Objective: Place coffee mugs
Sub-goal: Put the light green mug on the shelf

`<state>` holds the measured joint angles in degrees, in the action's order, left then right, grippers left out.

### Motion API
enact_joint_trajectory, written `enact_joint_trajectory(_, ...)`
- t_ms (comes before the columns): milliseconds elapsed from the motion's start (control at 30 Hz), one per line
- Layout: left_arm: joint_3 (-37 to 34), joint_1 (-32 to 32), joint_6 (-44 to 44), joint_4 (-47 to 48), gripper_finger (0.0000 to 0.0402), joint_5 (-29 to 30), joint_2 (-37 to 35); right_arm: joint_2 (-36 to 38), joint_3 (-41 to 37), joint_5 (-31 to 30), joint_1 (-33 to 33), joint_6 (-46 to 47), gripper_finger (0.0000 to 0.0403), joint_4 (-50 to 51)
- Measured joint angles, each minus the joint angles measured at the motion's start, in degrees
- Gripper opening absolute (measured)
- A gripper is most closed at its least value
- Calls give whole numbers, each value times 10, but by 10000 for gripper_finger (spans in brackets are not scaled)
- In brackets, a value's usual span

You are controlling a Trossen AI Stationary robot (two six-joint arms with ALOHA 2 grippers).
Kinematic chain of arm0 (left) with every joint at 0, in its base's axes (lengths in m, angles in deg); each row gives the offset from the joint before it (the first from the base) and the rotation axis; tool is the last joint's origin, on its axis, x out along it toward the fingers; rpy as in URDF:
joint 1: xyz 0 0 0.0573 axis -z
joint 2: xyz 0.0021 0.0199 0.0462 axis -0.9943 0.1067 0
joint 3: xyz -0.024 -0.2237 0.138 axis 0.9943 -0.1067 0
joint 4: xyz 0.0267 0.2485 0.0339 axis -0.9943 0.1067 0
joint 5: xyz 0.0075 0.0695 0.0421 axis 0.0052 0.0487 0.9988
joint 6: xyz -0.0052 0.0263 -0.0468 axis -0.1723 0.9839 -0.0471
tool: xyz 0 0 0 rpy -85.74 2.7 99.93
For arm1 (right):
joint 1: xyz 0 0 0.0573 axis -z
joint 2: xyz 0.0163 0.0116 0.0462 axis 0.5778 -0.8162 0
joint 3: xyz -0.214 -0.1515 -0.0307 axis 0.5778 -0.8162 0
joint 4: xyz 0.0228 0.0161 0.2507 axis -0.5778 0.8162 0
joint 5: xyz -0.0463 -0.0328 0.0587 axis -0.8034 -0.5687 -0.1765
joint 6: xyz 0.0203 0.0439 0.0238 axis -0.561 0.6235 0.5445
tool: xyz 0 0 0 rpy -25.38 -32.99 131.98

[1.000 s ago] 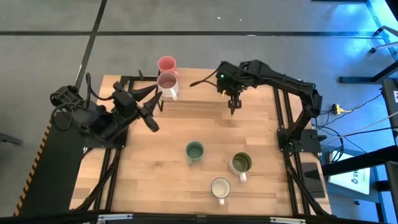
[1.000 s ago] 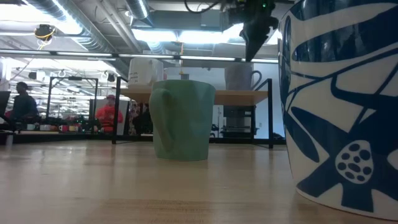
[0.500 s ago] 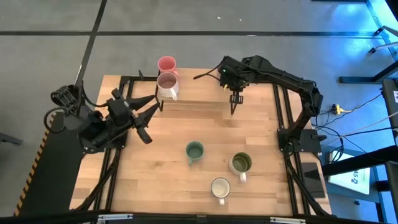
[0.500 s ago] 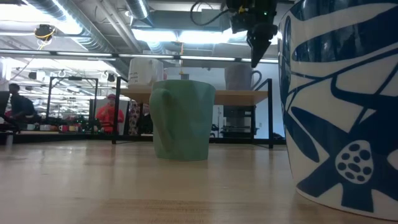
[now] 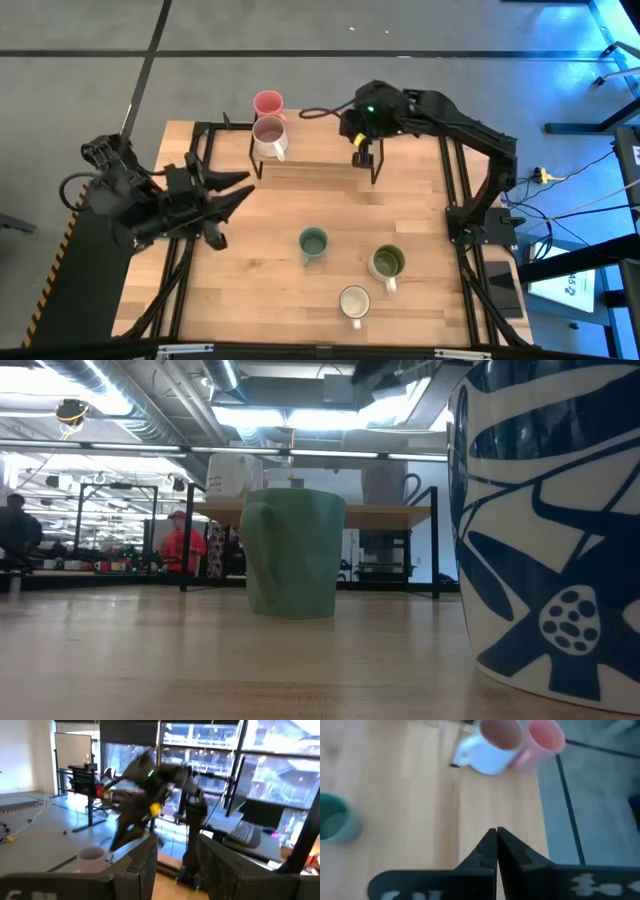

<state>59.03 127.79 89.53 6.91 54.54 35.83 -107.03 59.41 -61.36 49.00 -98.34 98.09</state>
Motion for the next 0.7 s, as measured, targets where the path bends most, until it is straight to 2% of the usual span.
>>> enact_joint_trajectory(100, 0, -21, -70, 77, 130, -15, 3, 0, 53, -14, -23, 3, 0, 67)
enact_joint_trajectory(300, 0, -99, -230, 244, 130, -144, 23, 14, 123, -109, -85, 55, 0, 228)
enact_joint_trajectory(467, 0, -146, -245, 320, 130, -201, 52, 113, 67, -130, -151, 161, 0, 219)
enact_joint_trajectory(600, 0, -167, -245, 355, 130, -276, 79, 209, -22, -156, -228, 285, 0, 217)
enact_joint_trajectory(700, 0, -174, -259, 391, 130, -302, 108, 276, -111, -175, -304, 388, 2, 217)
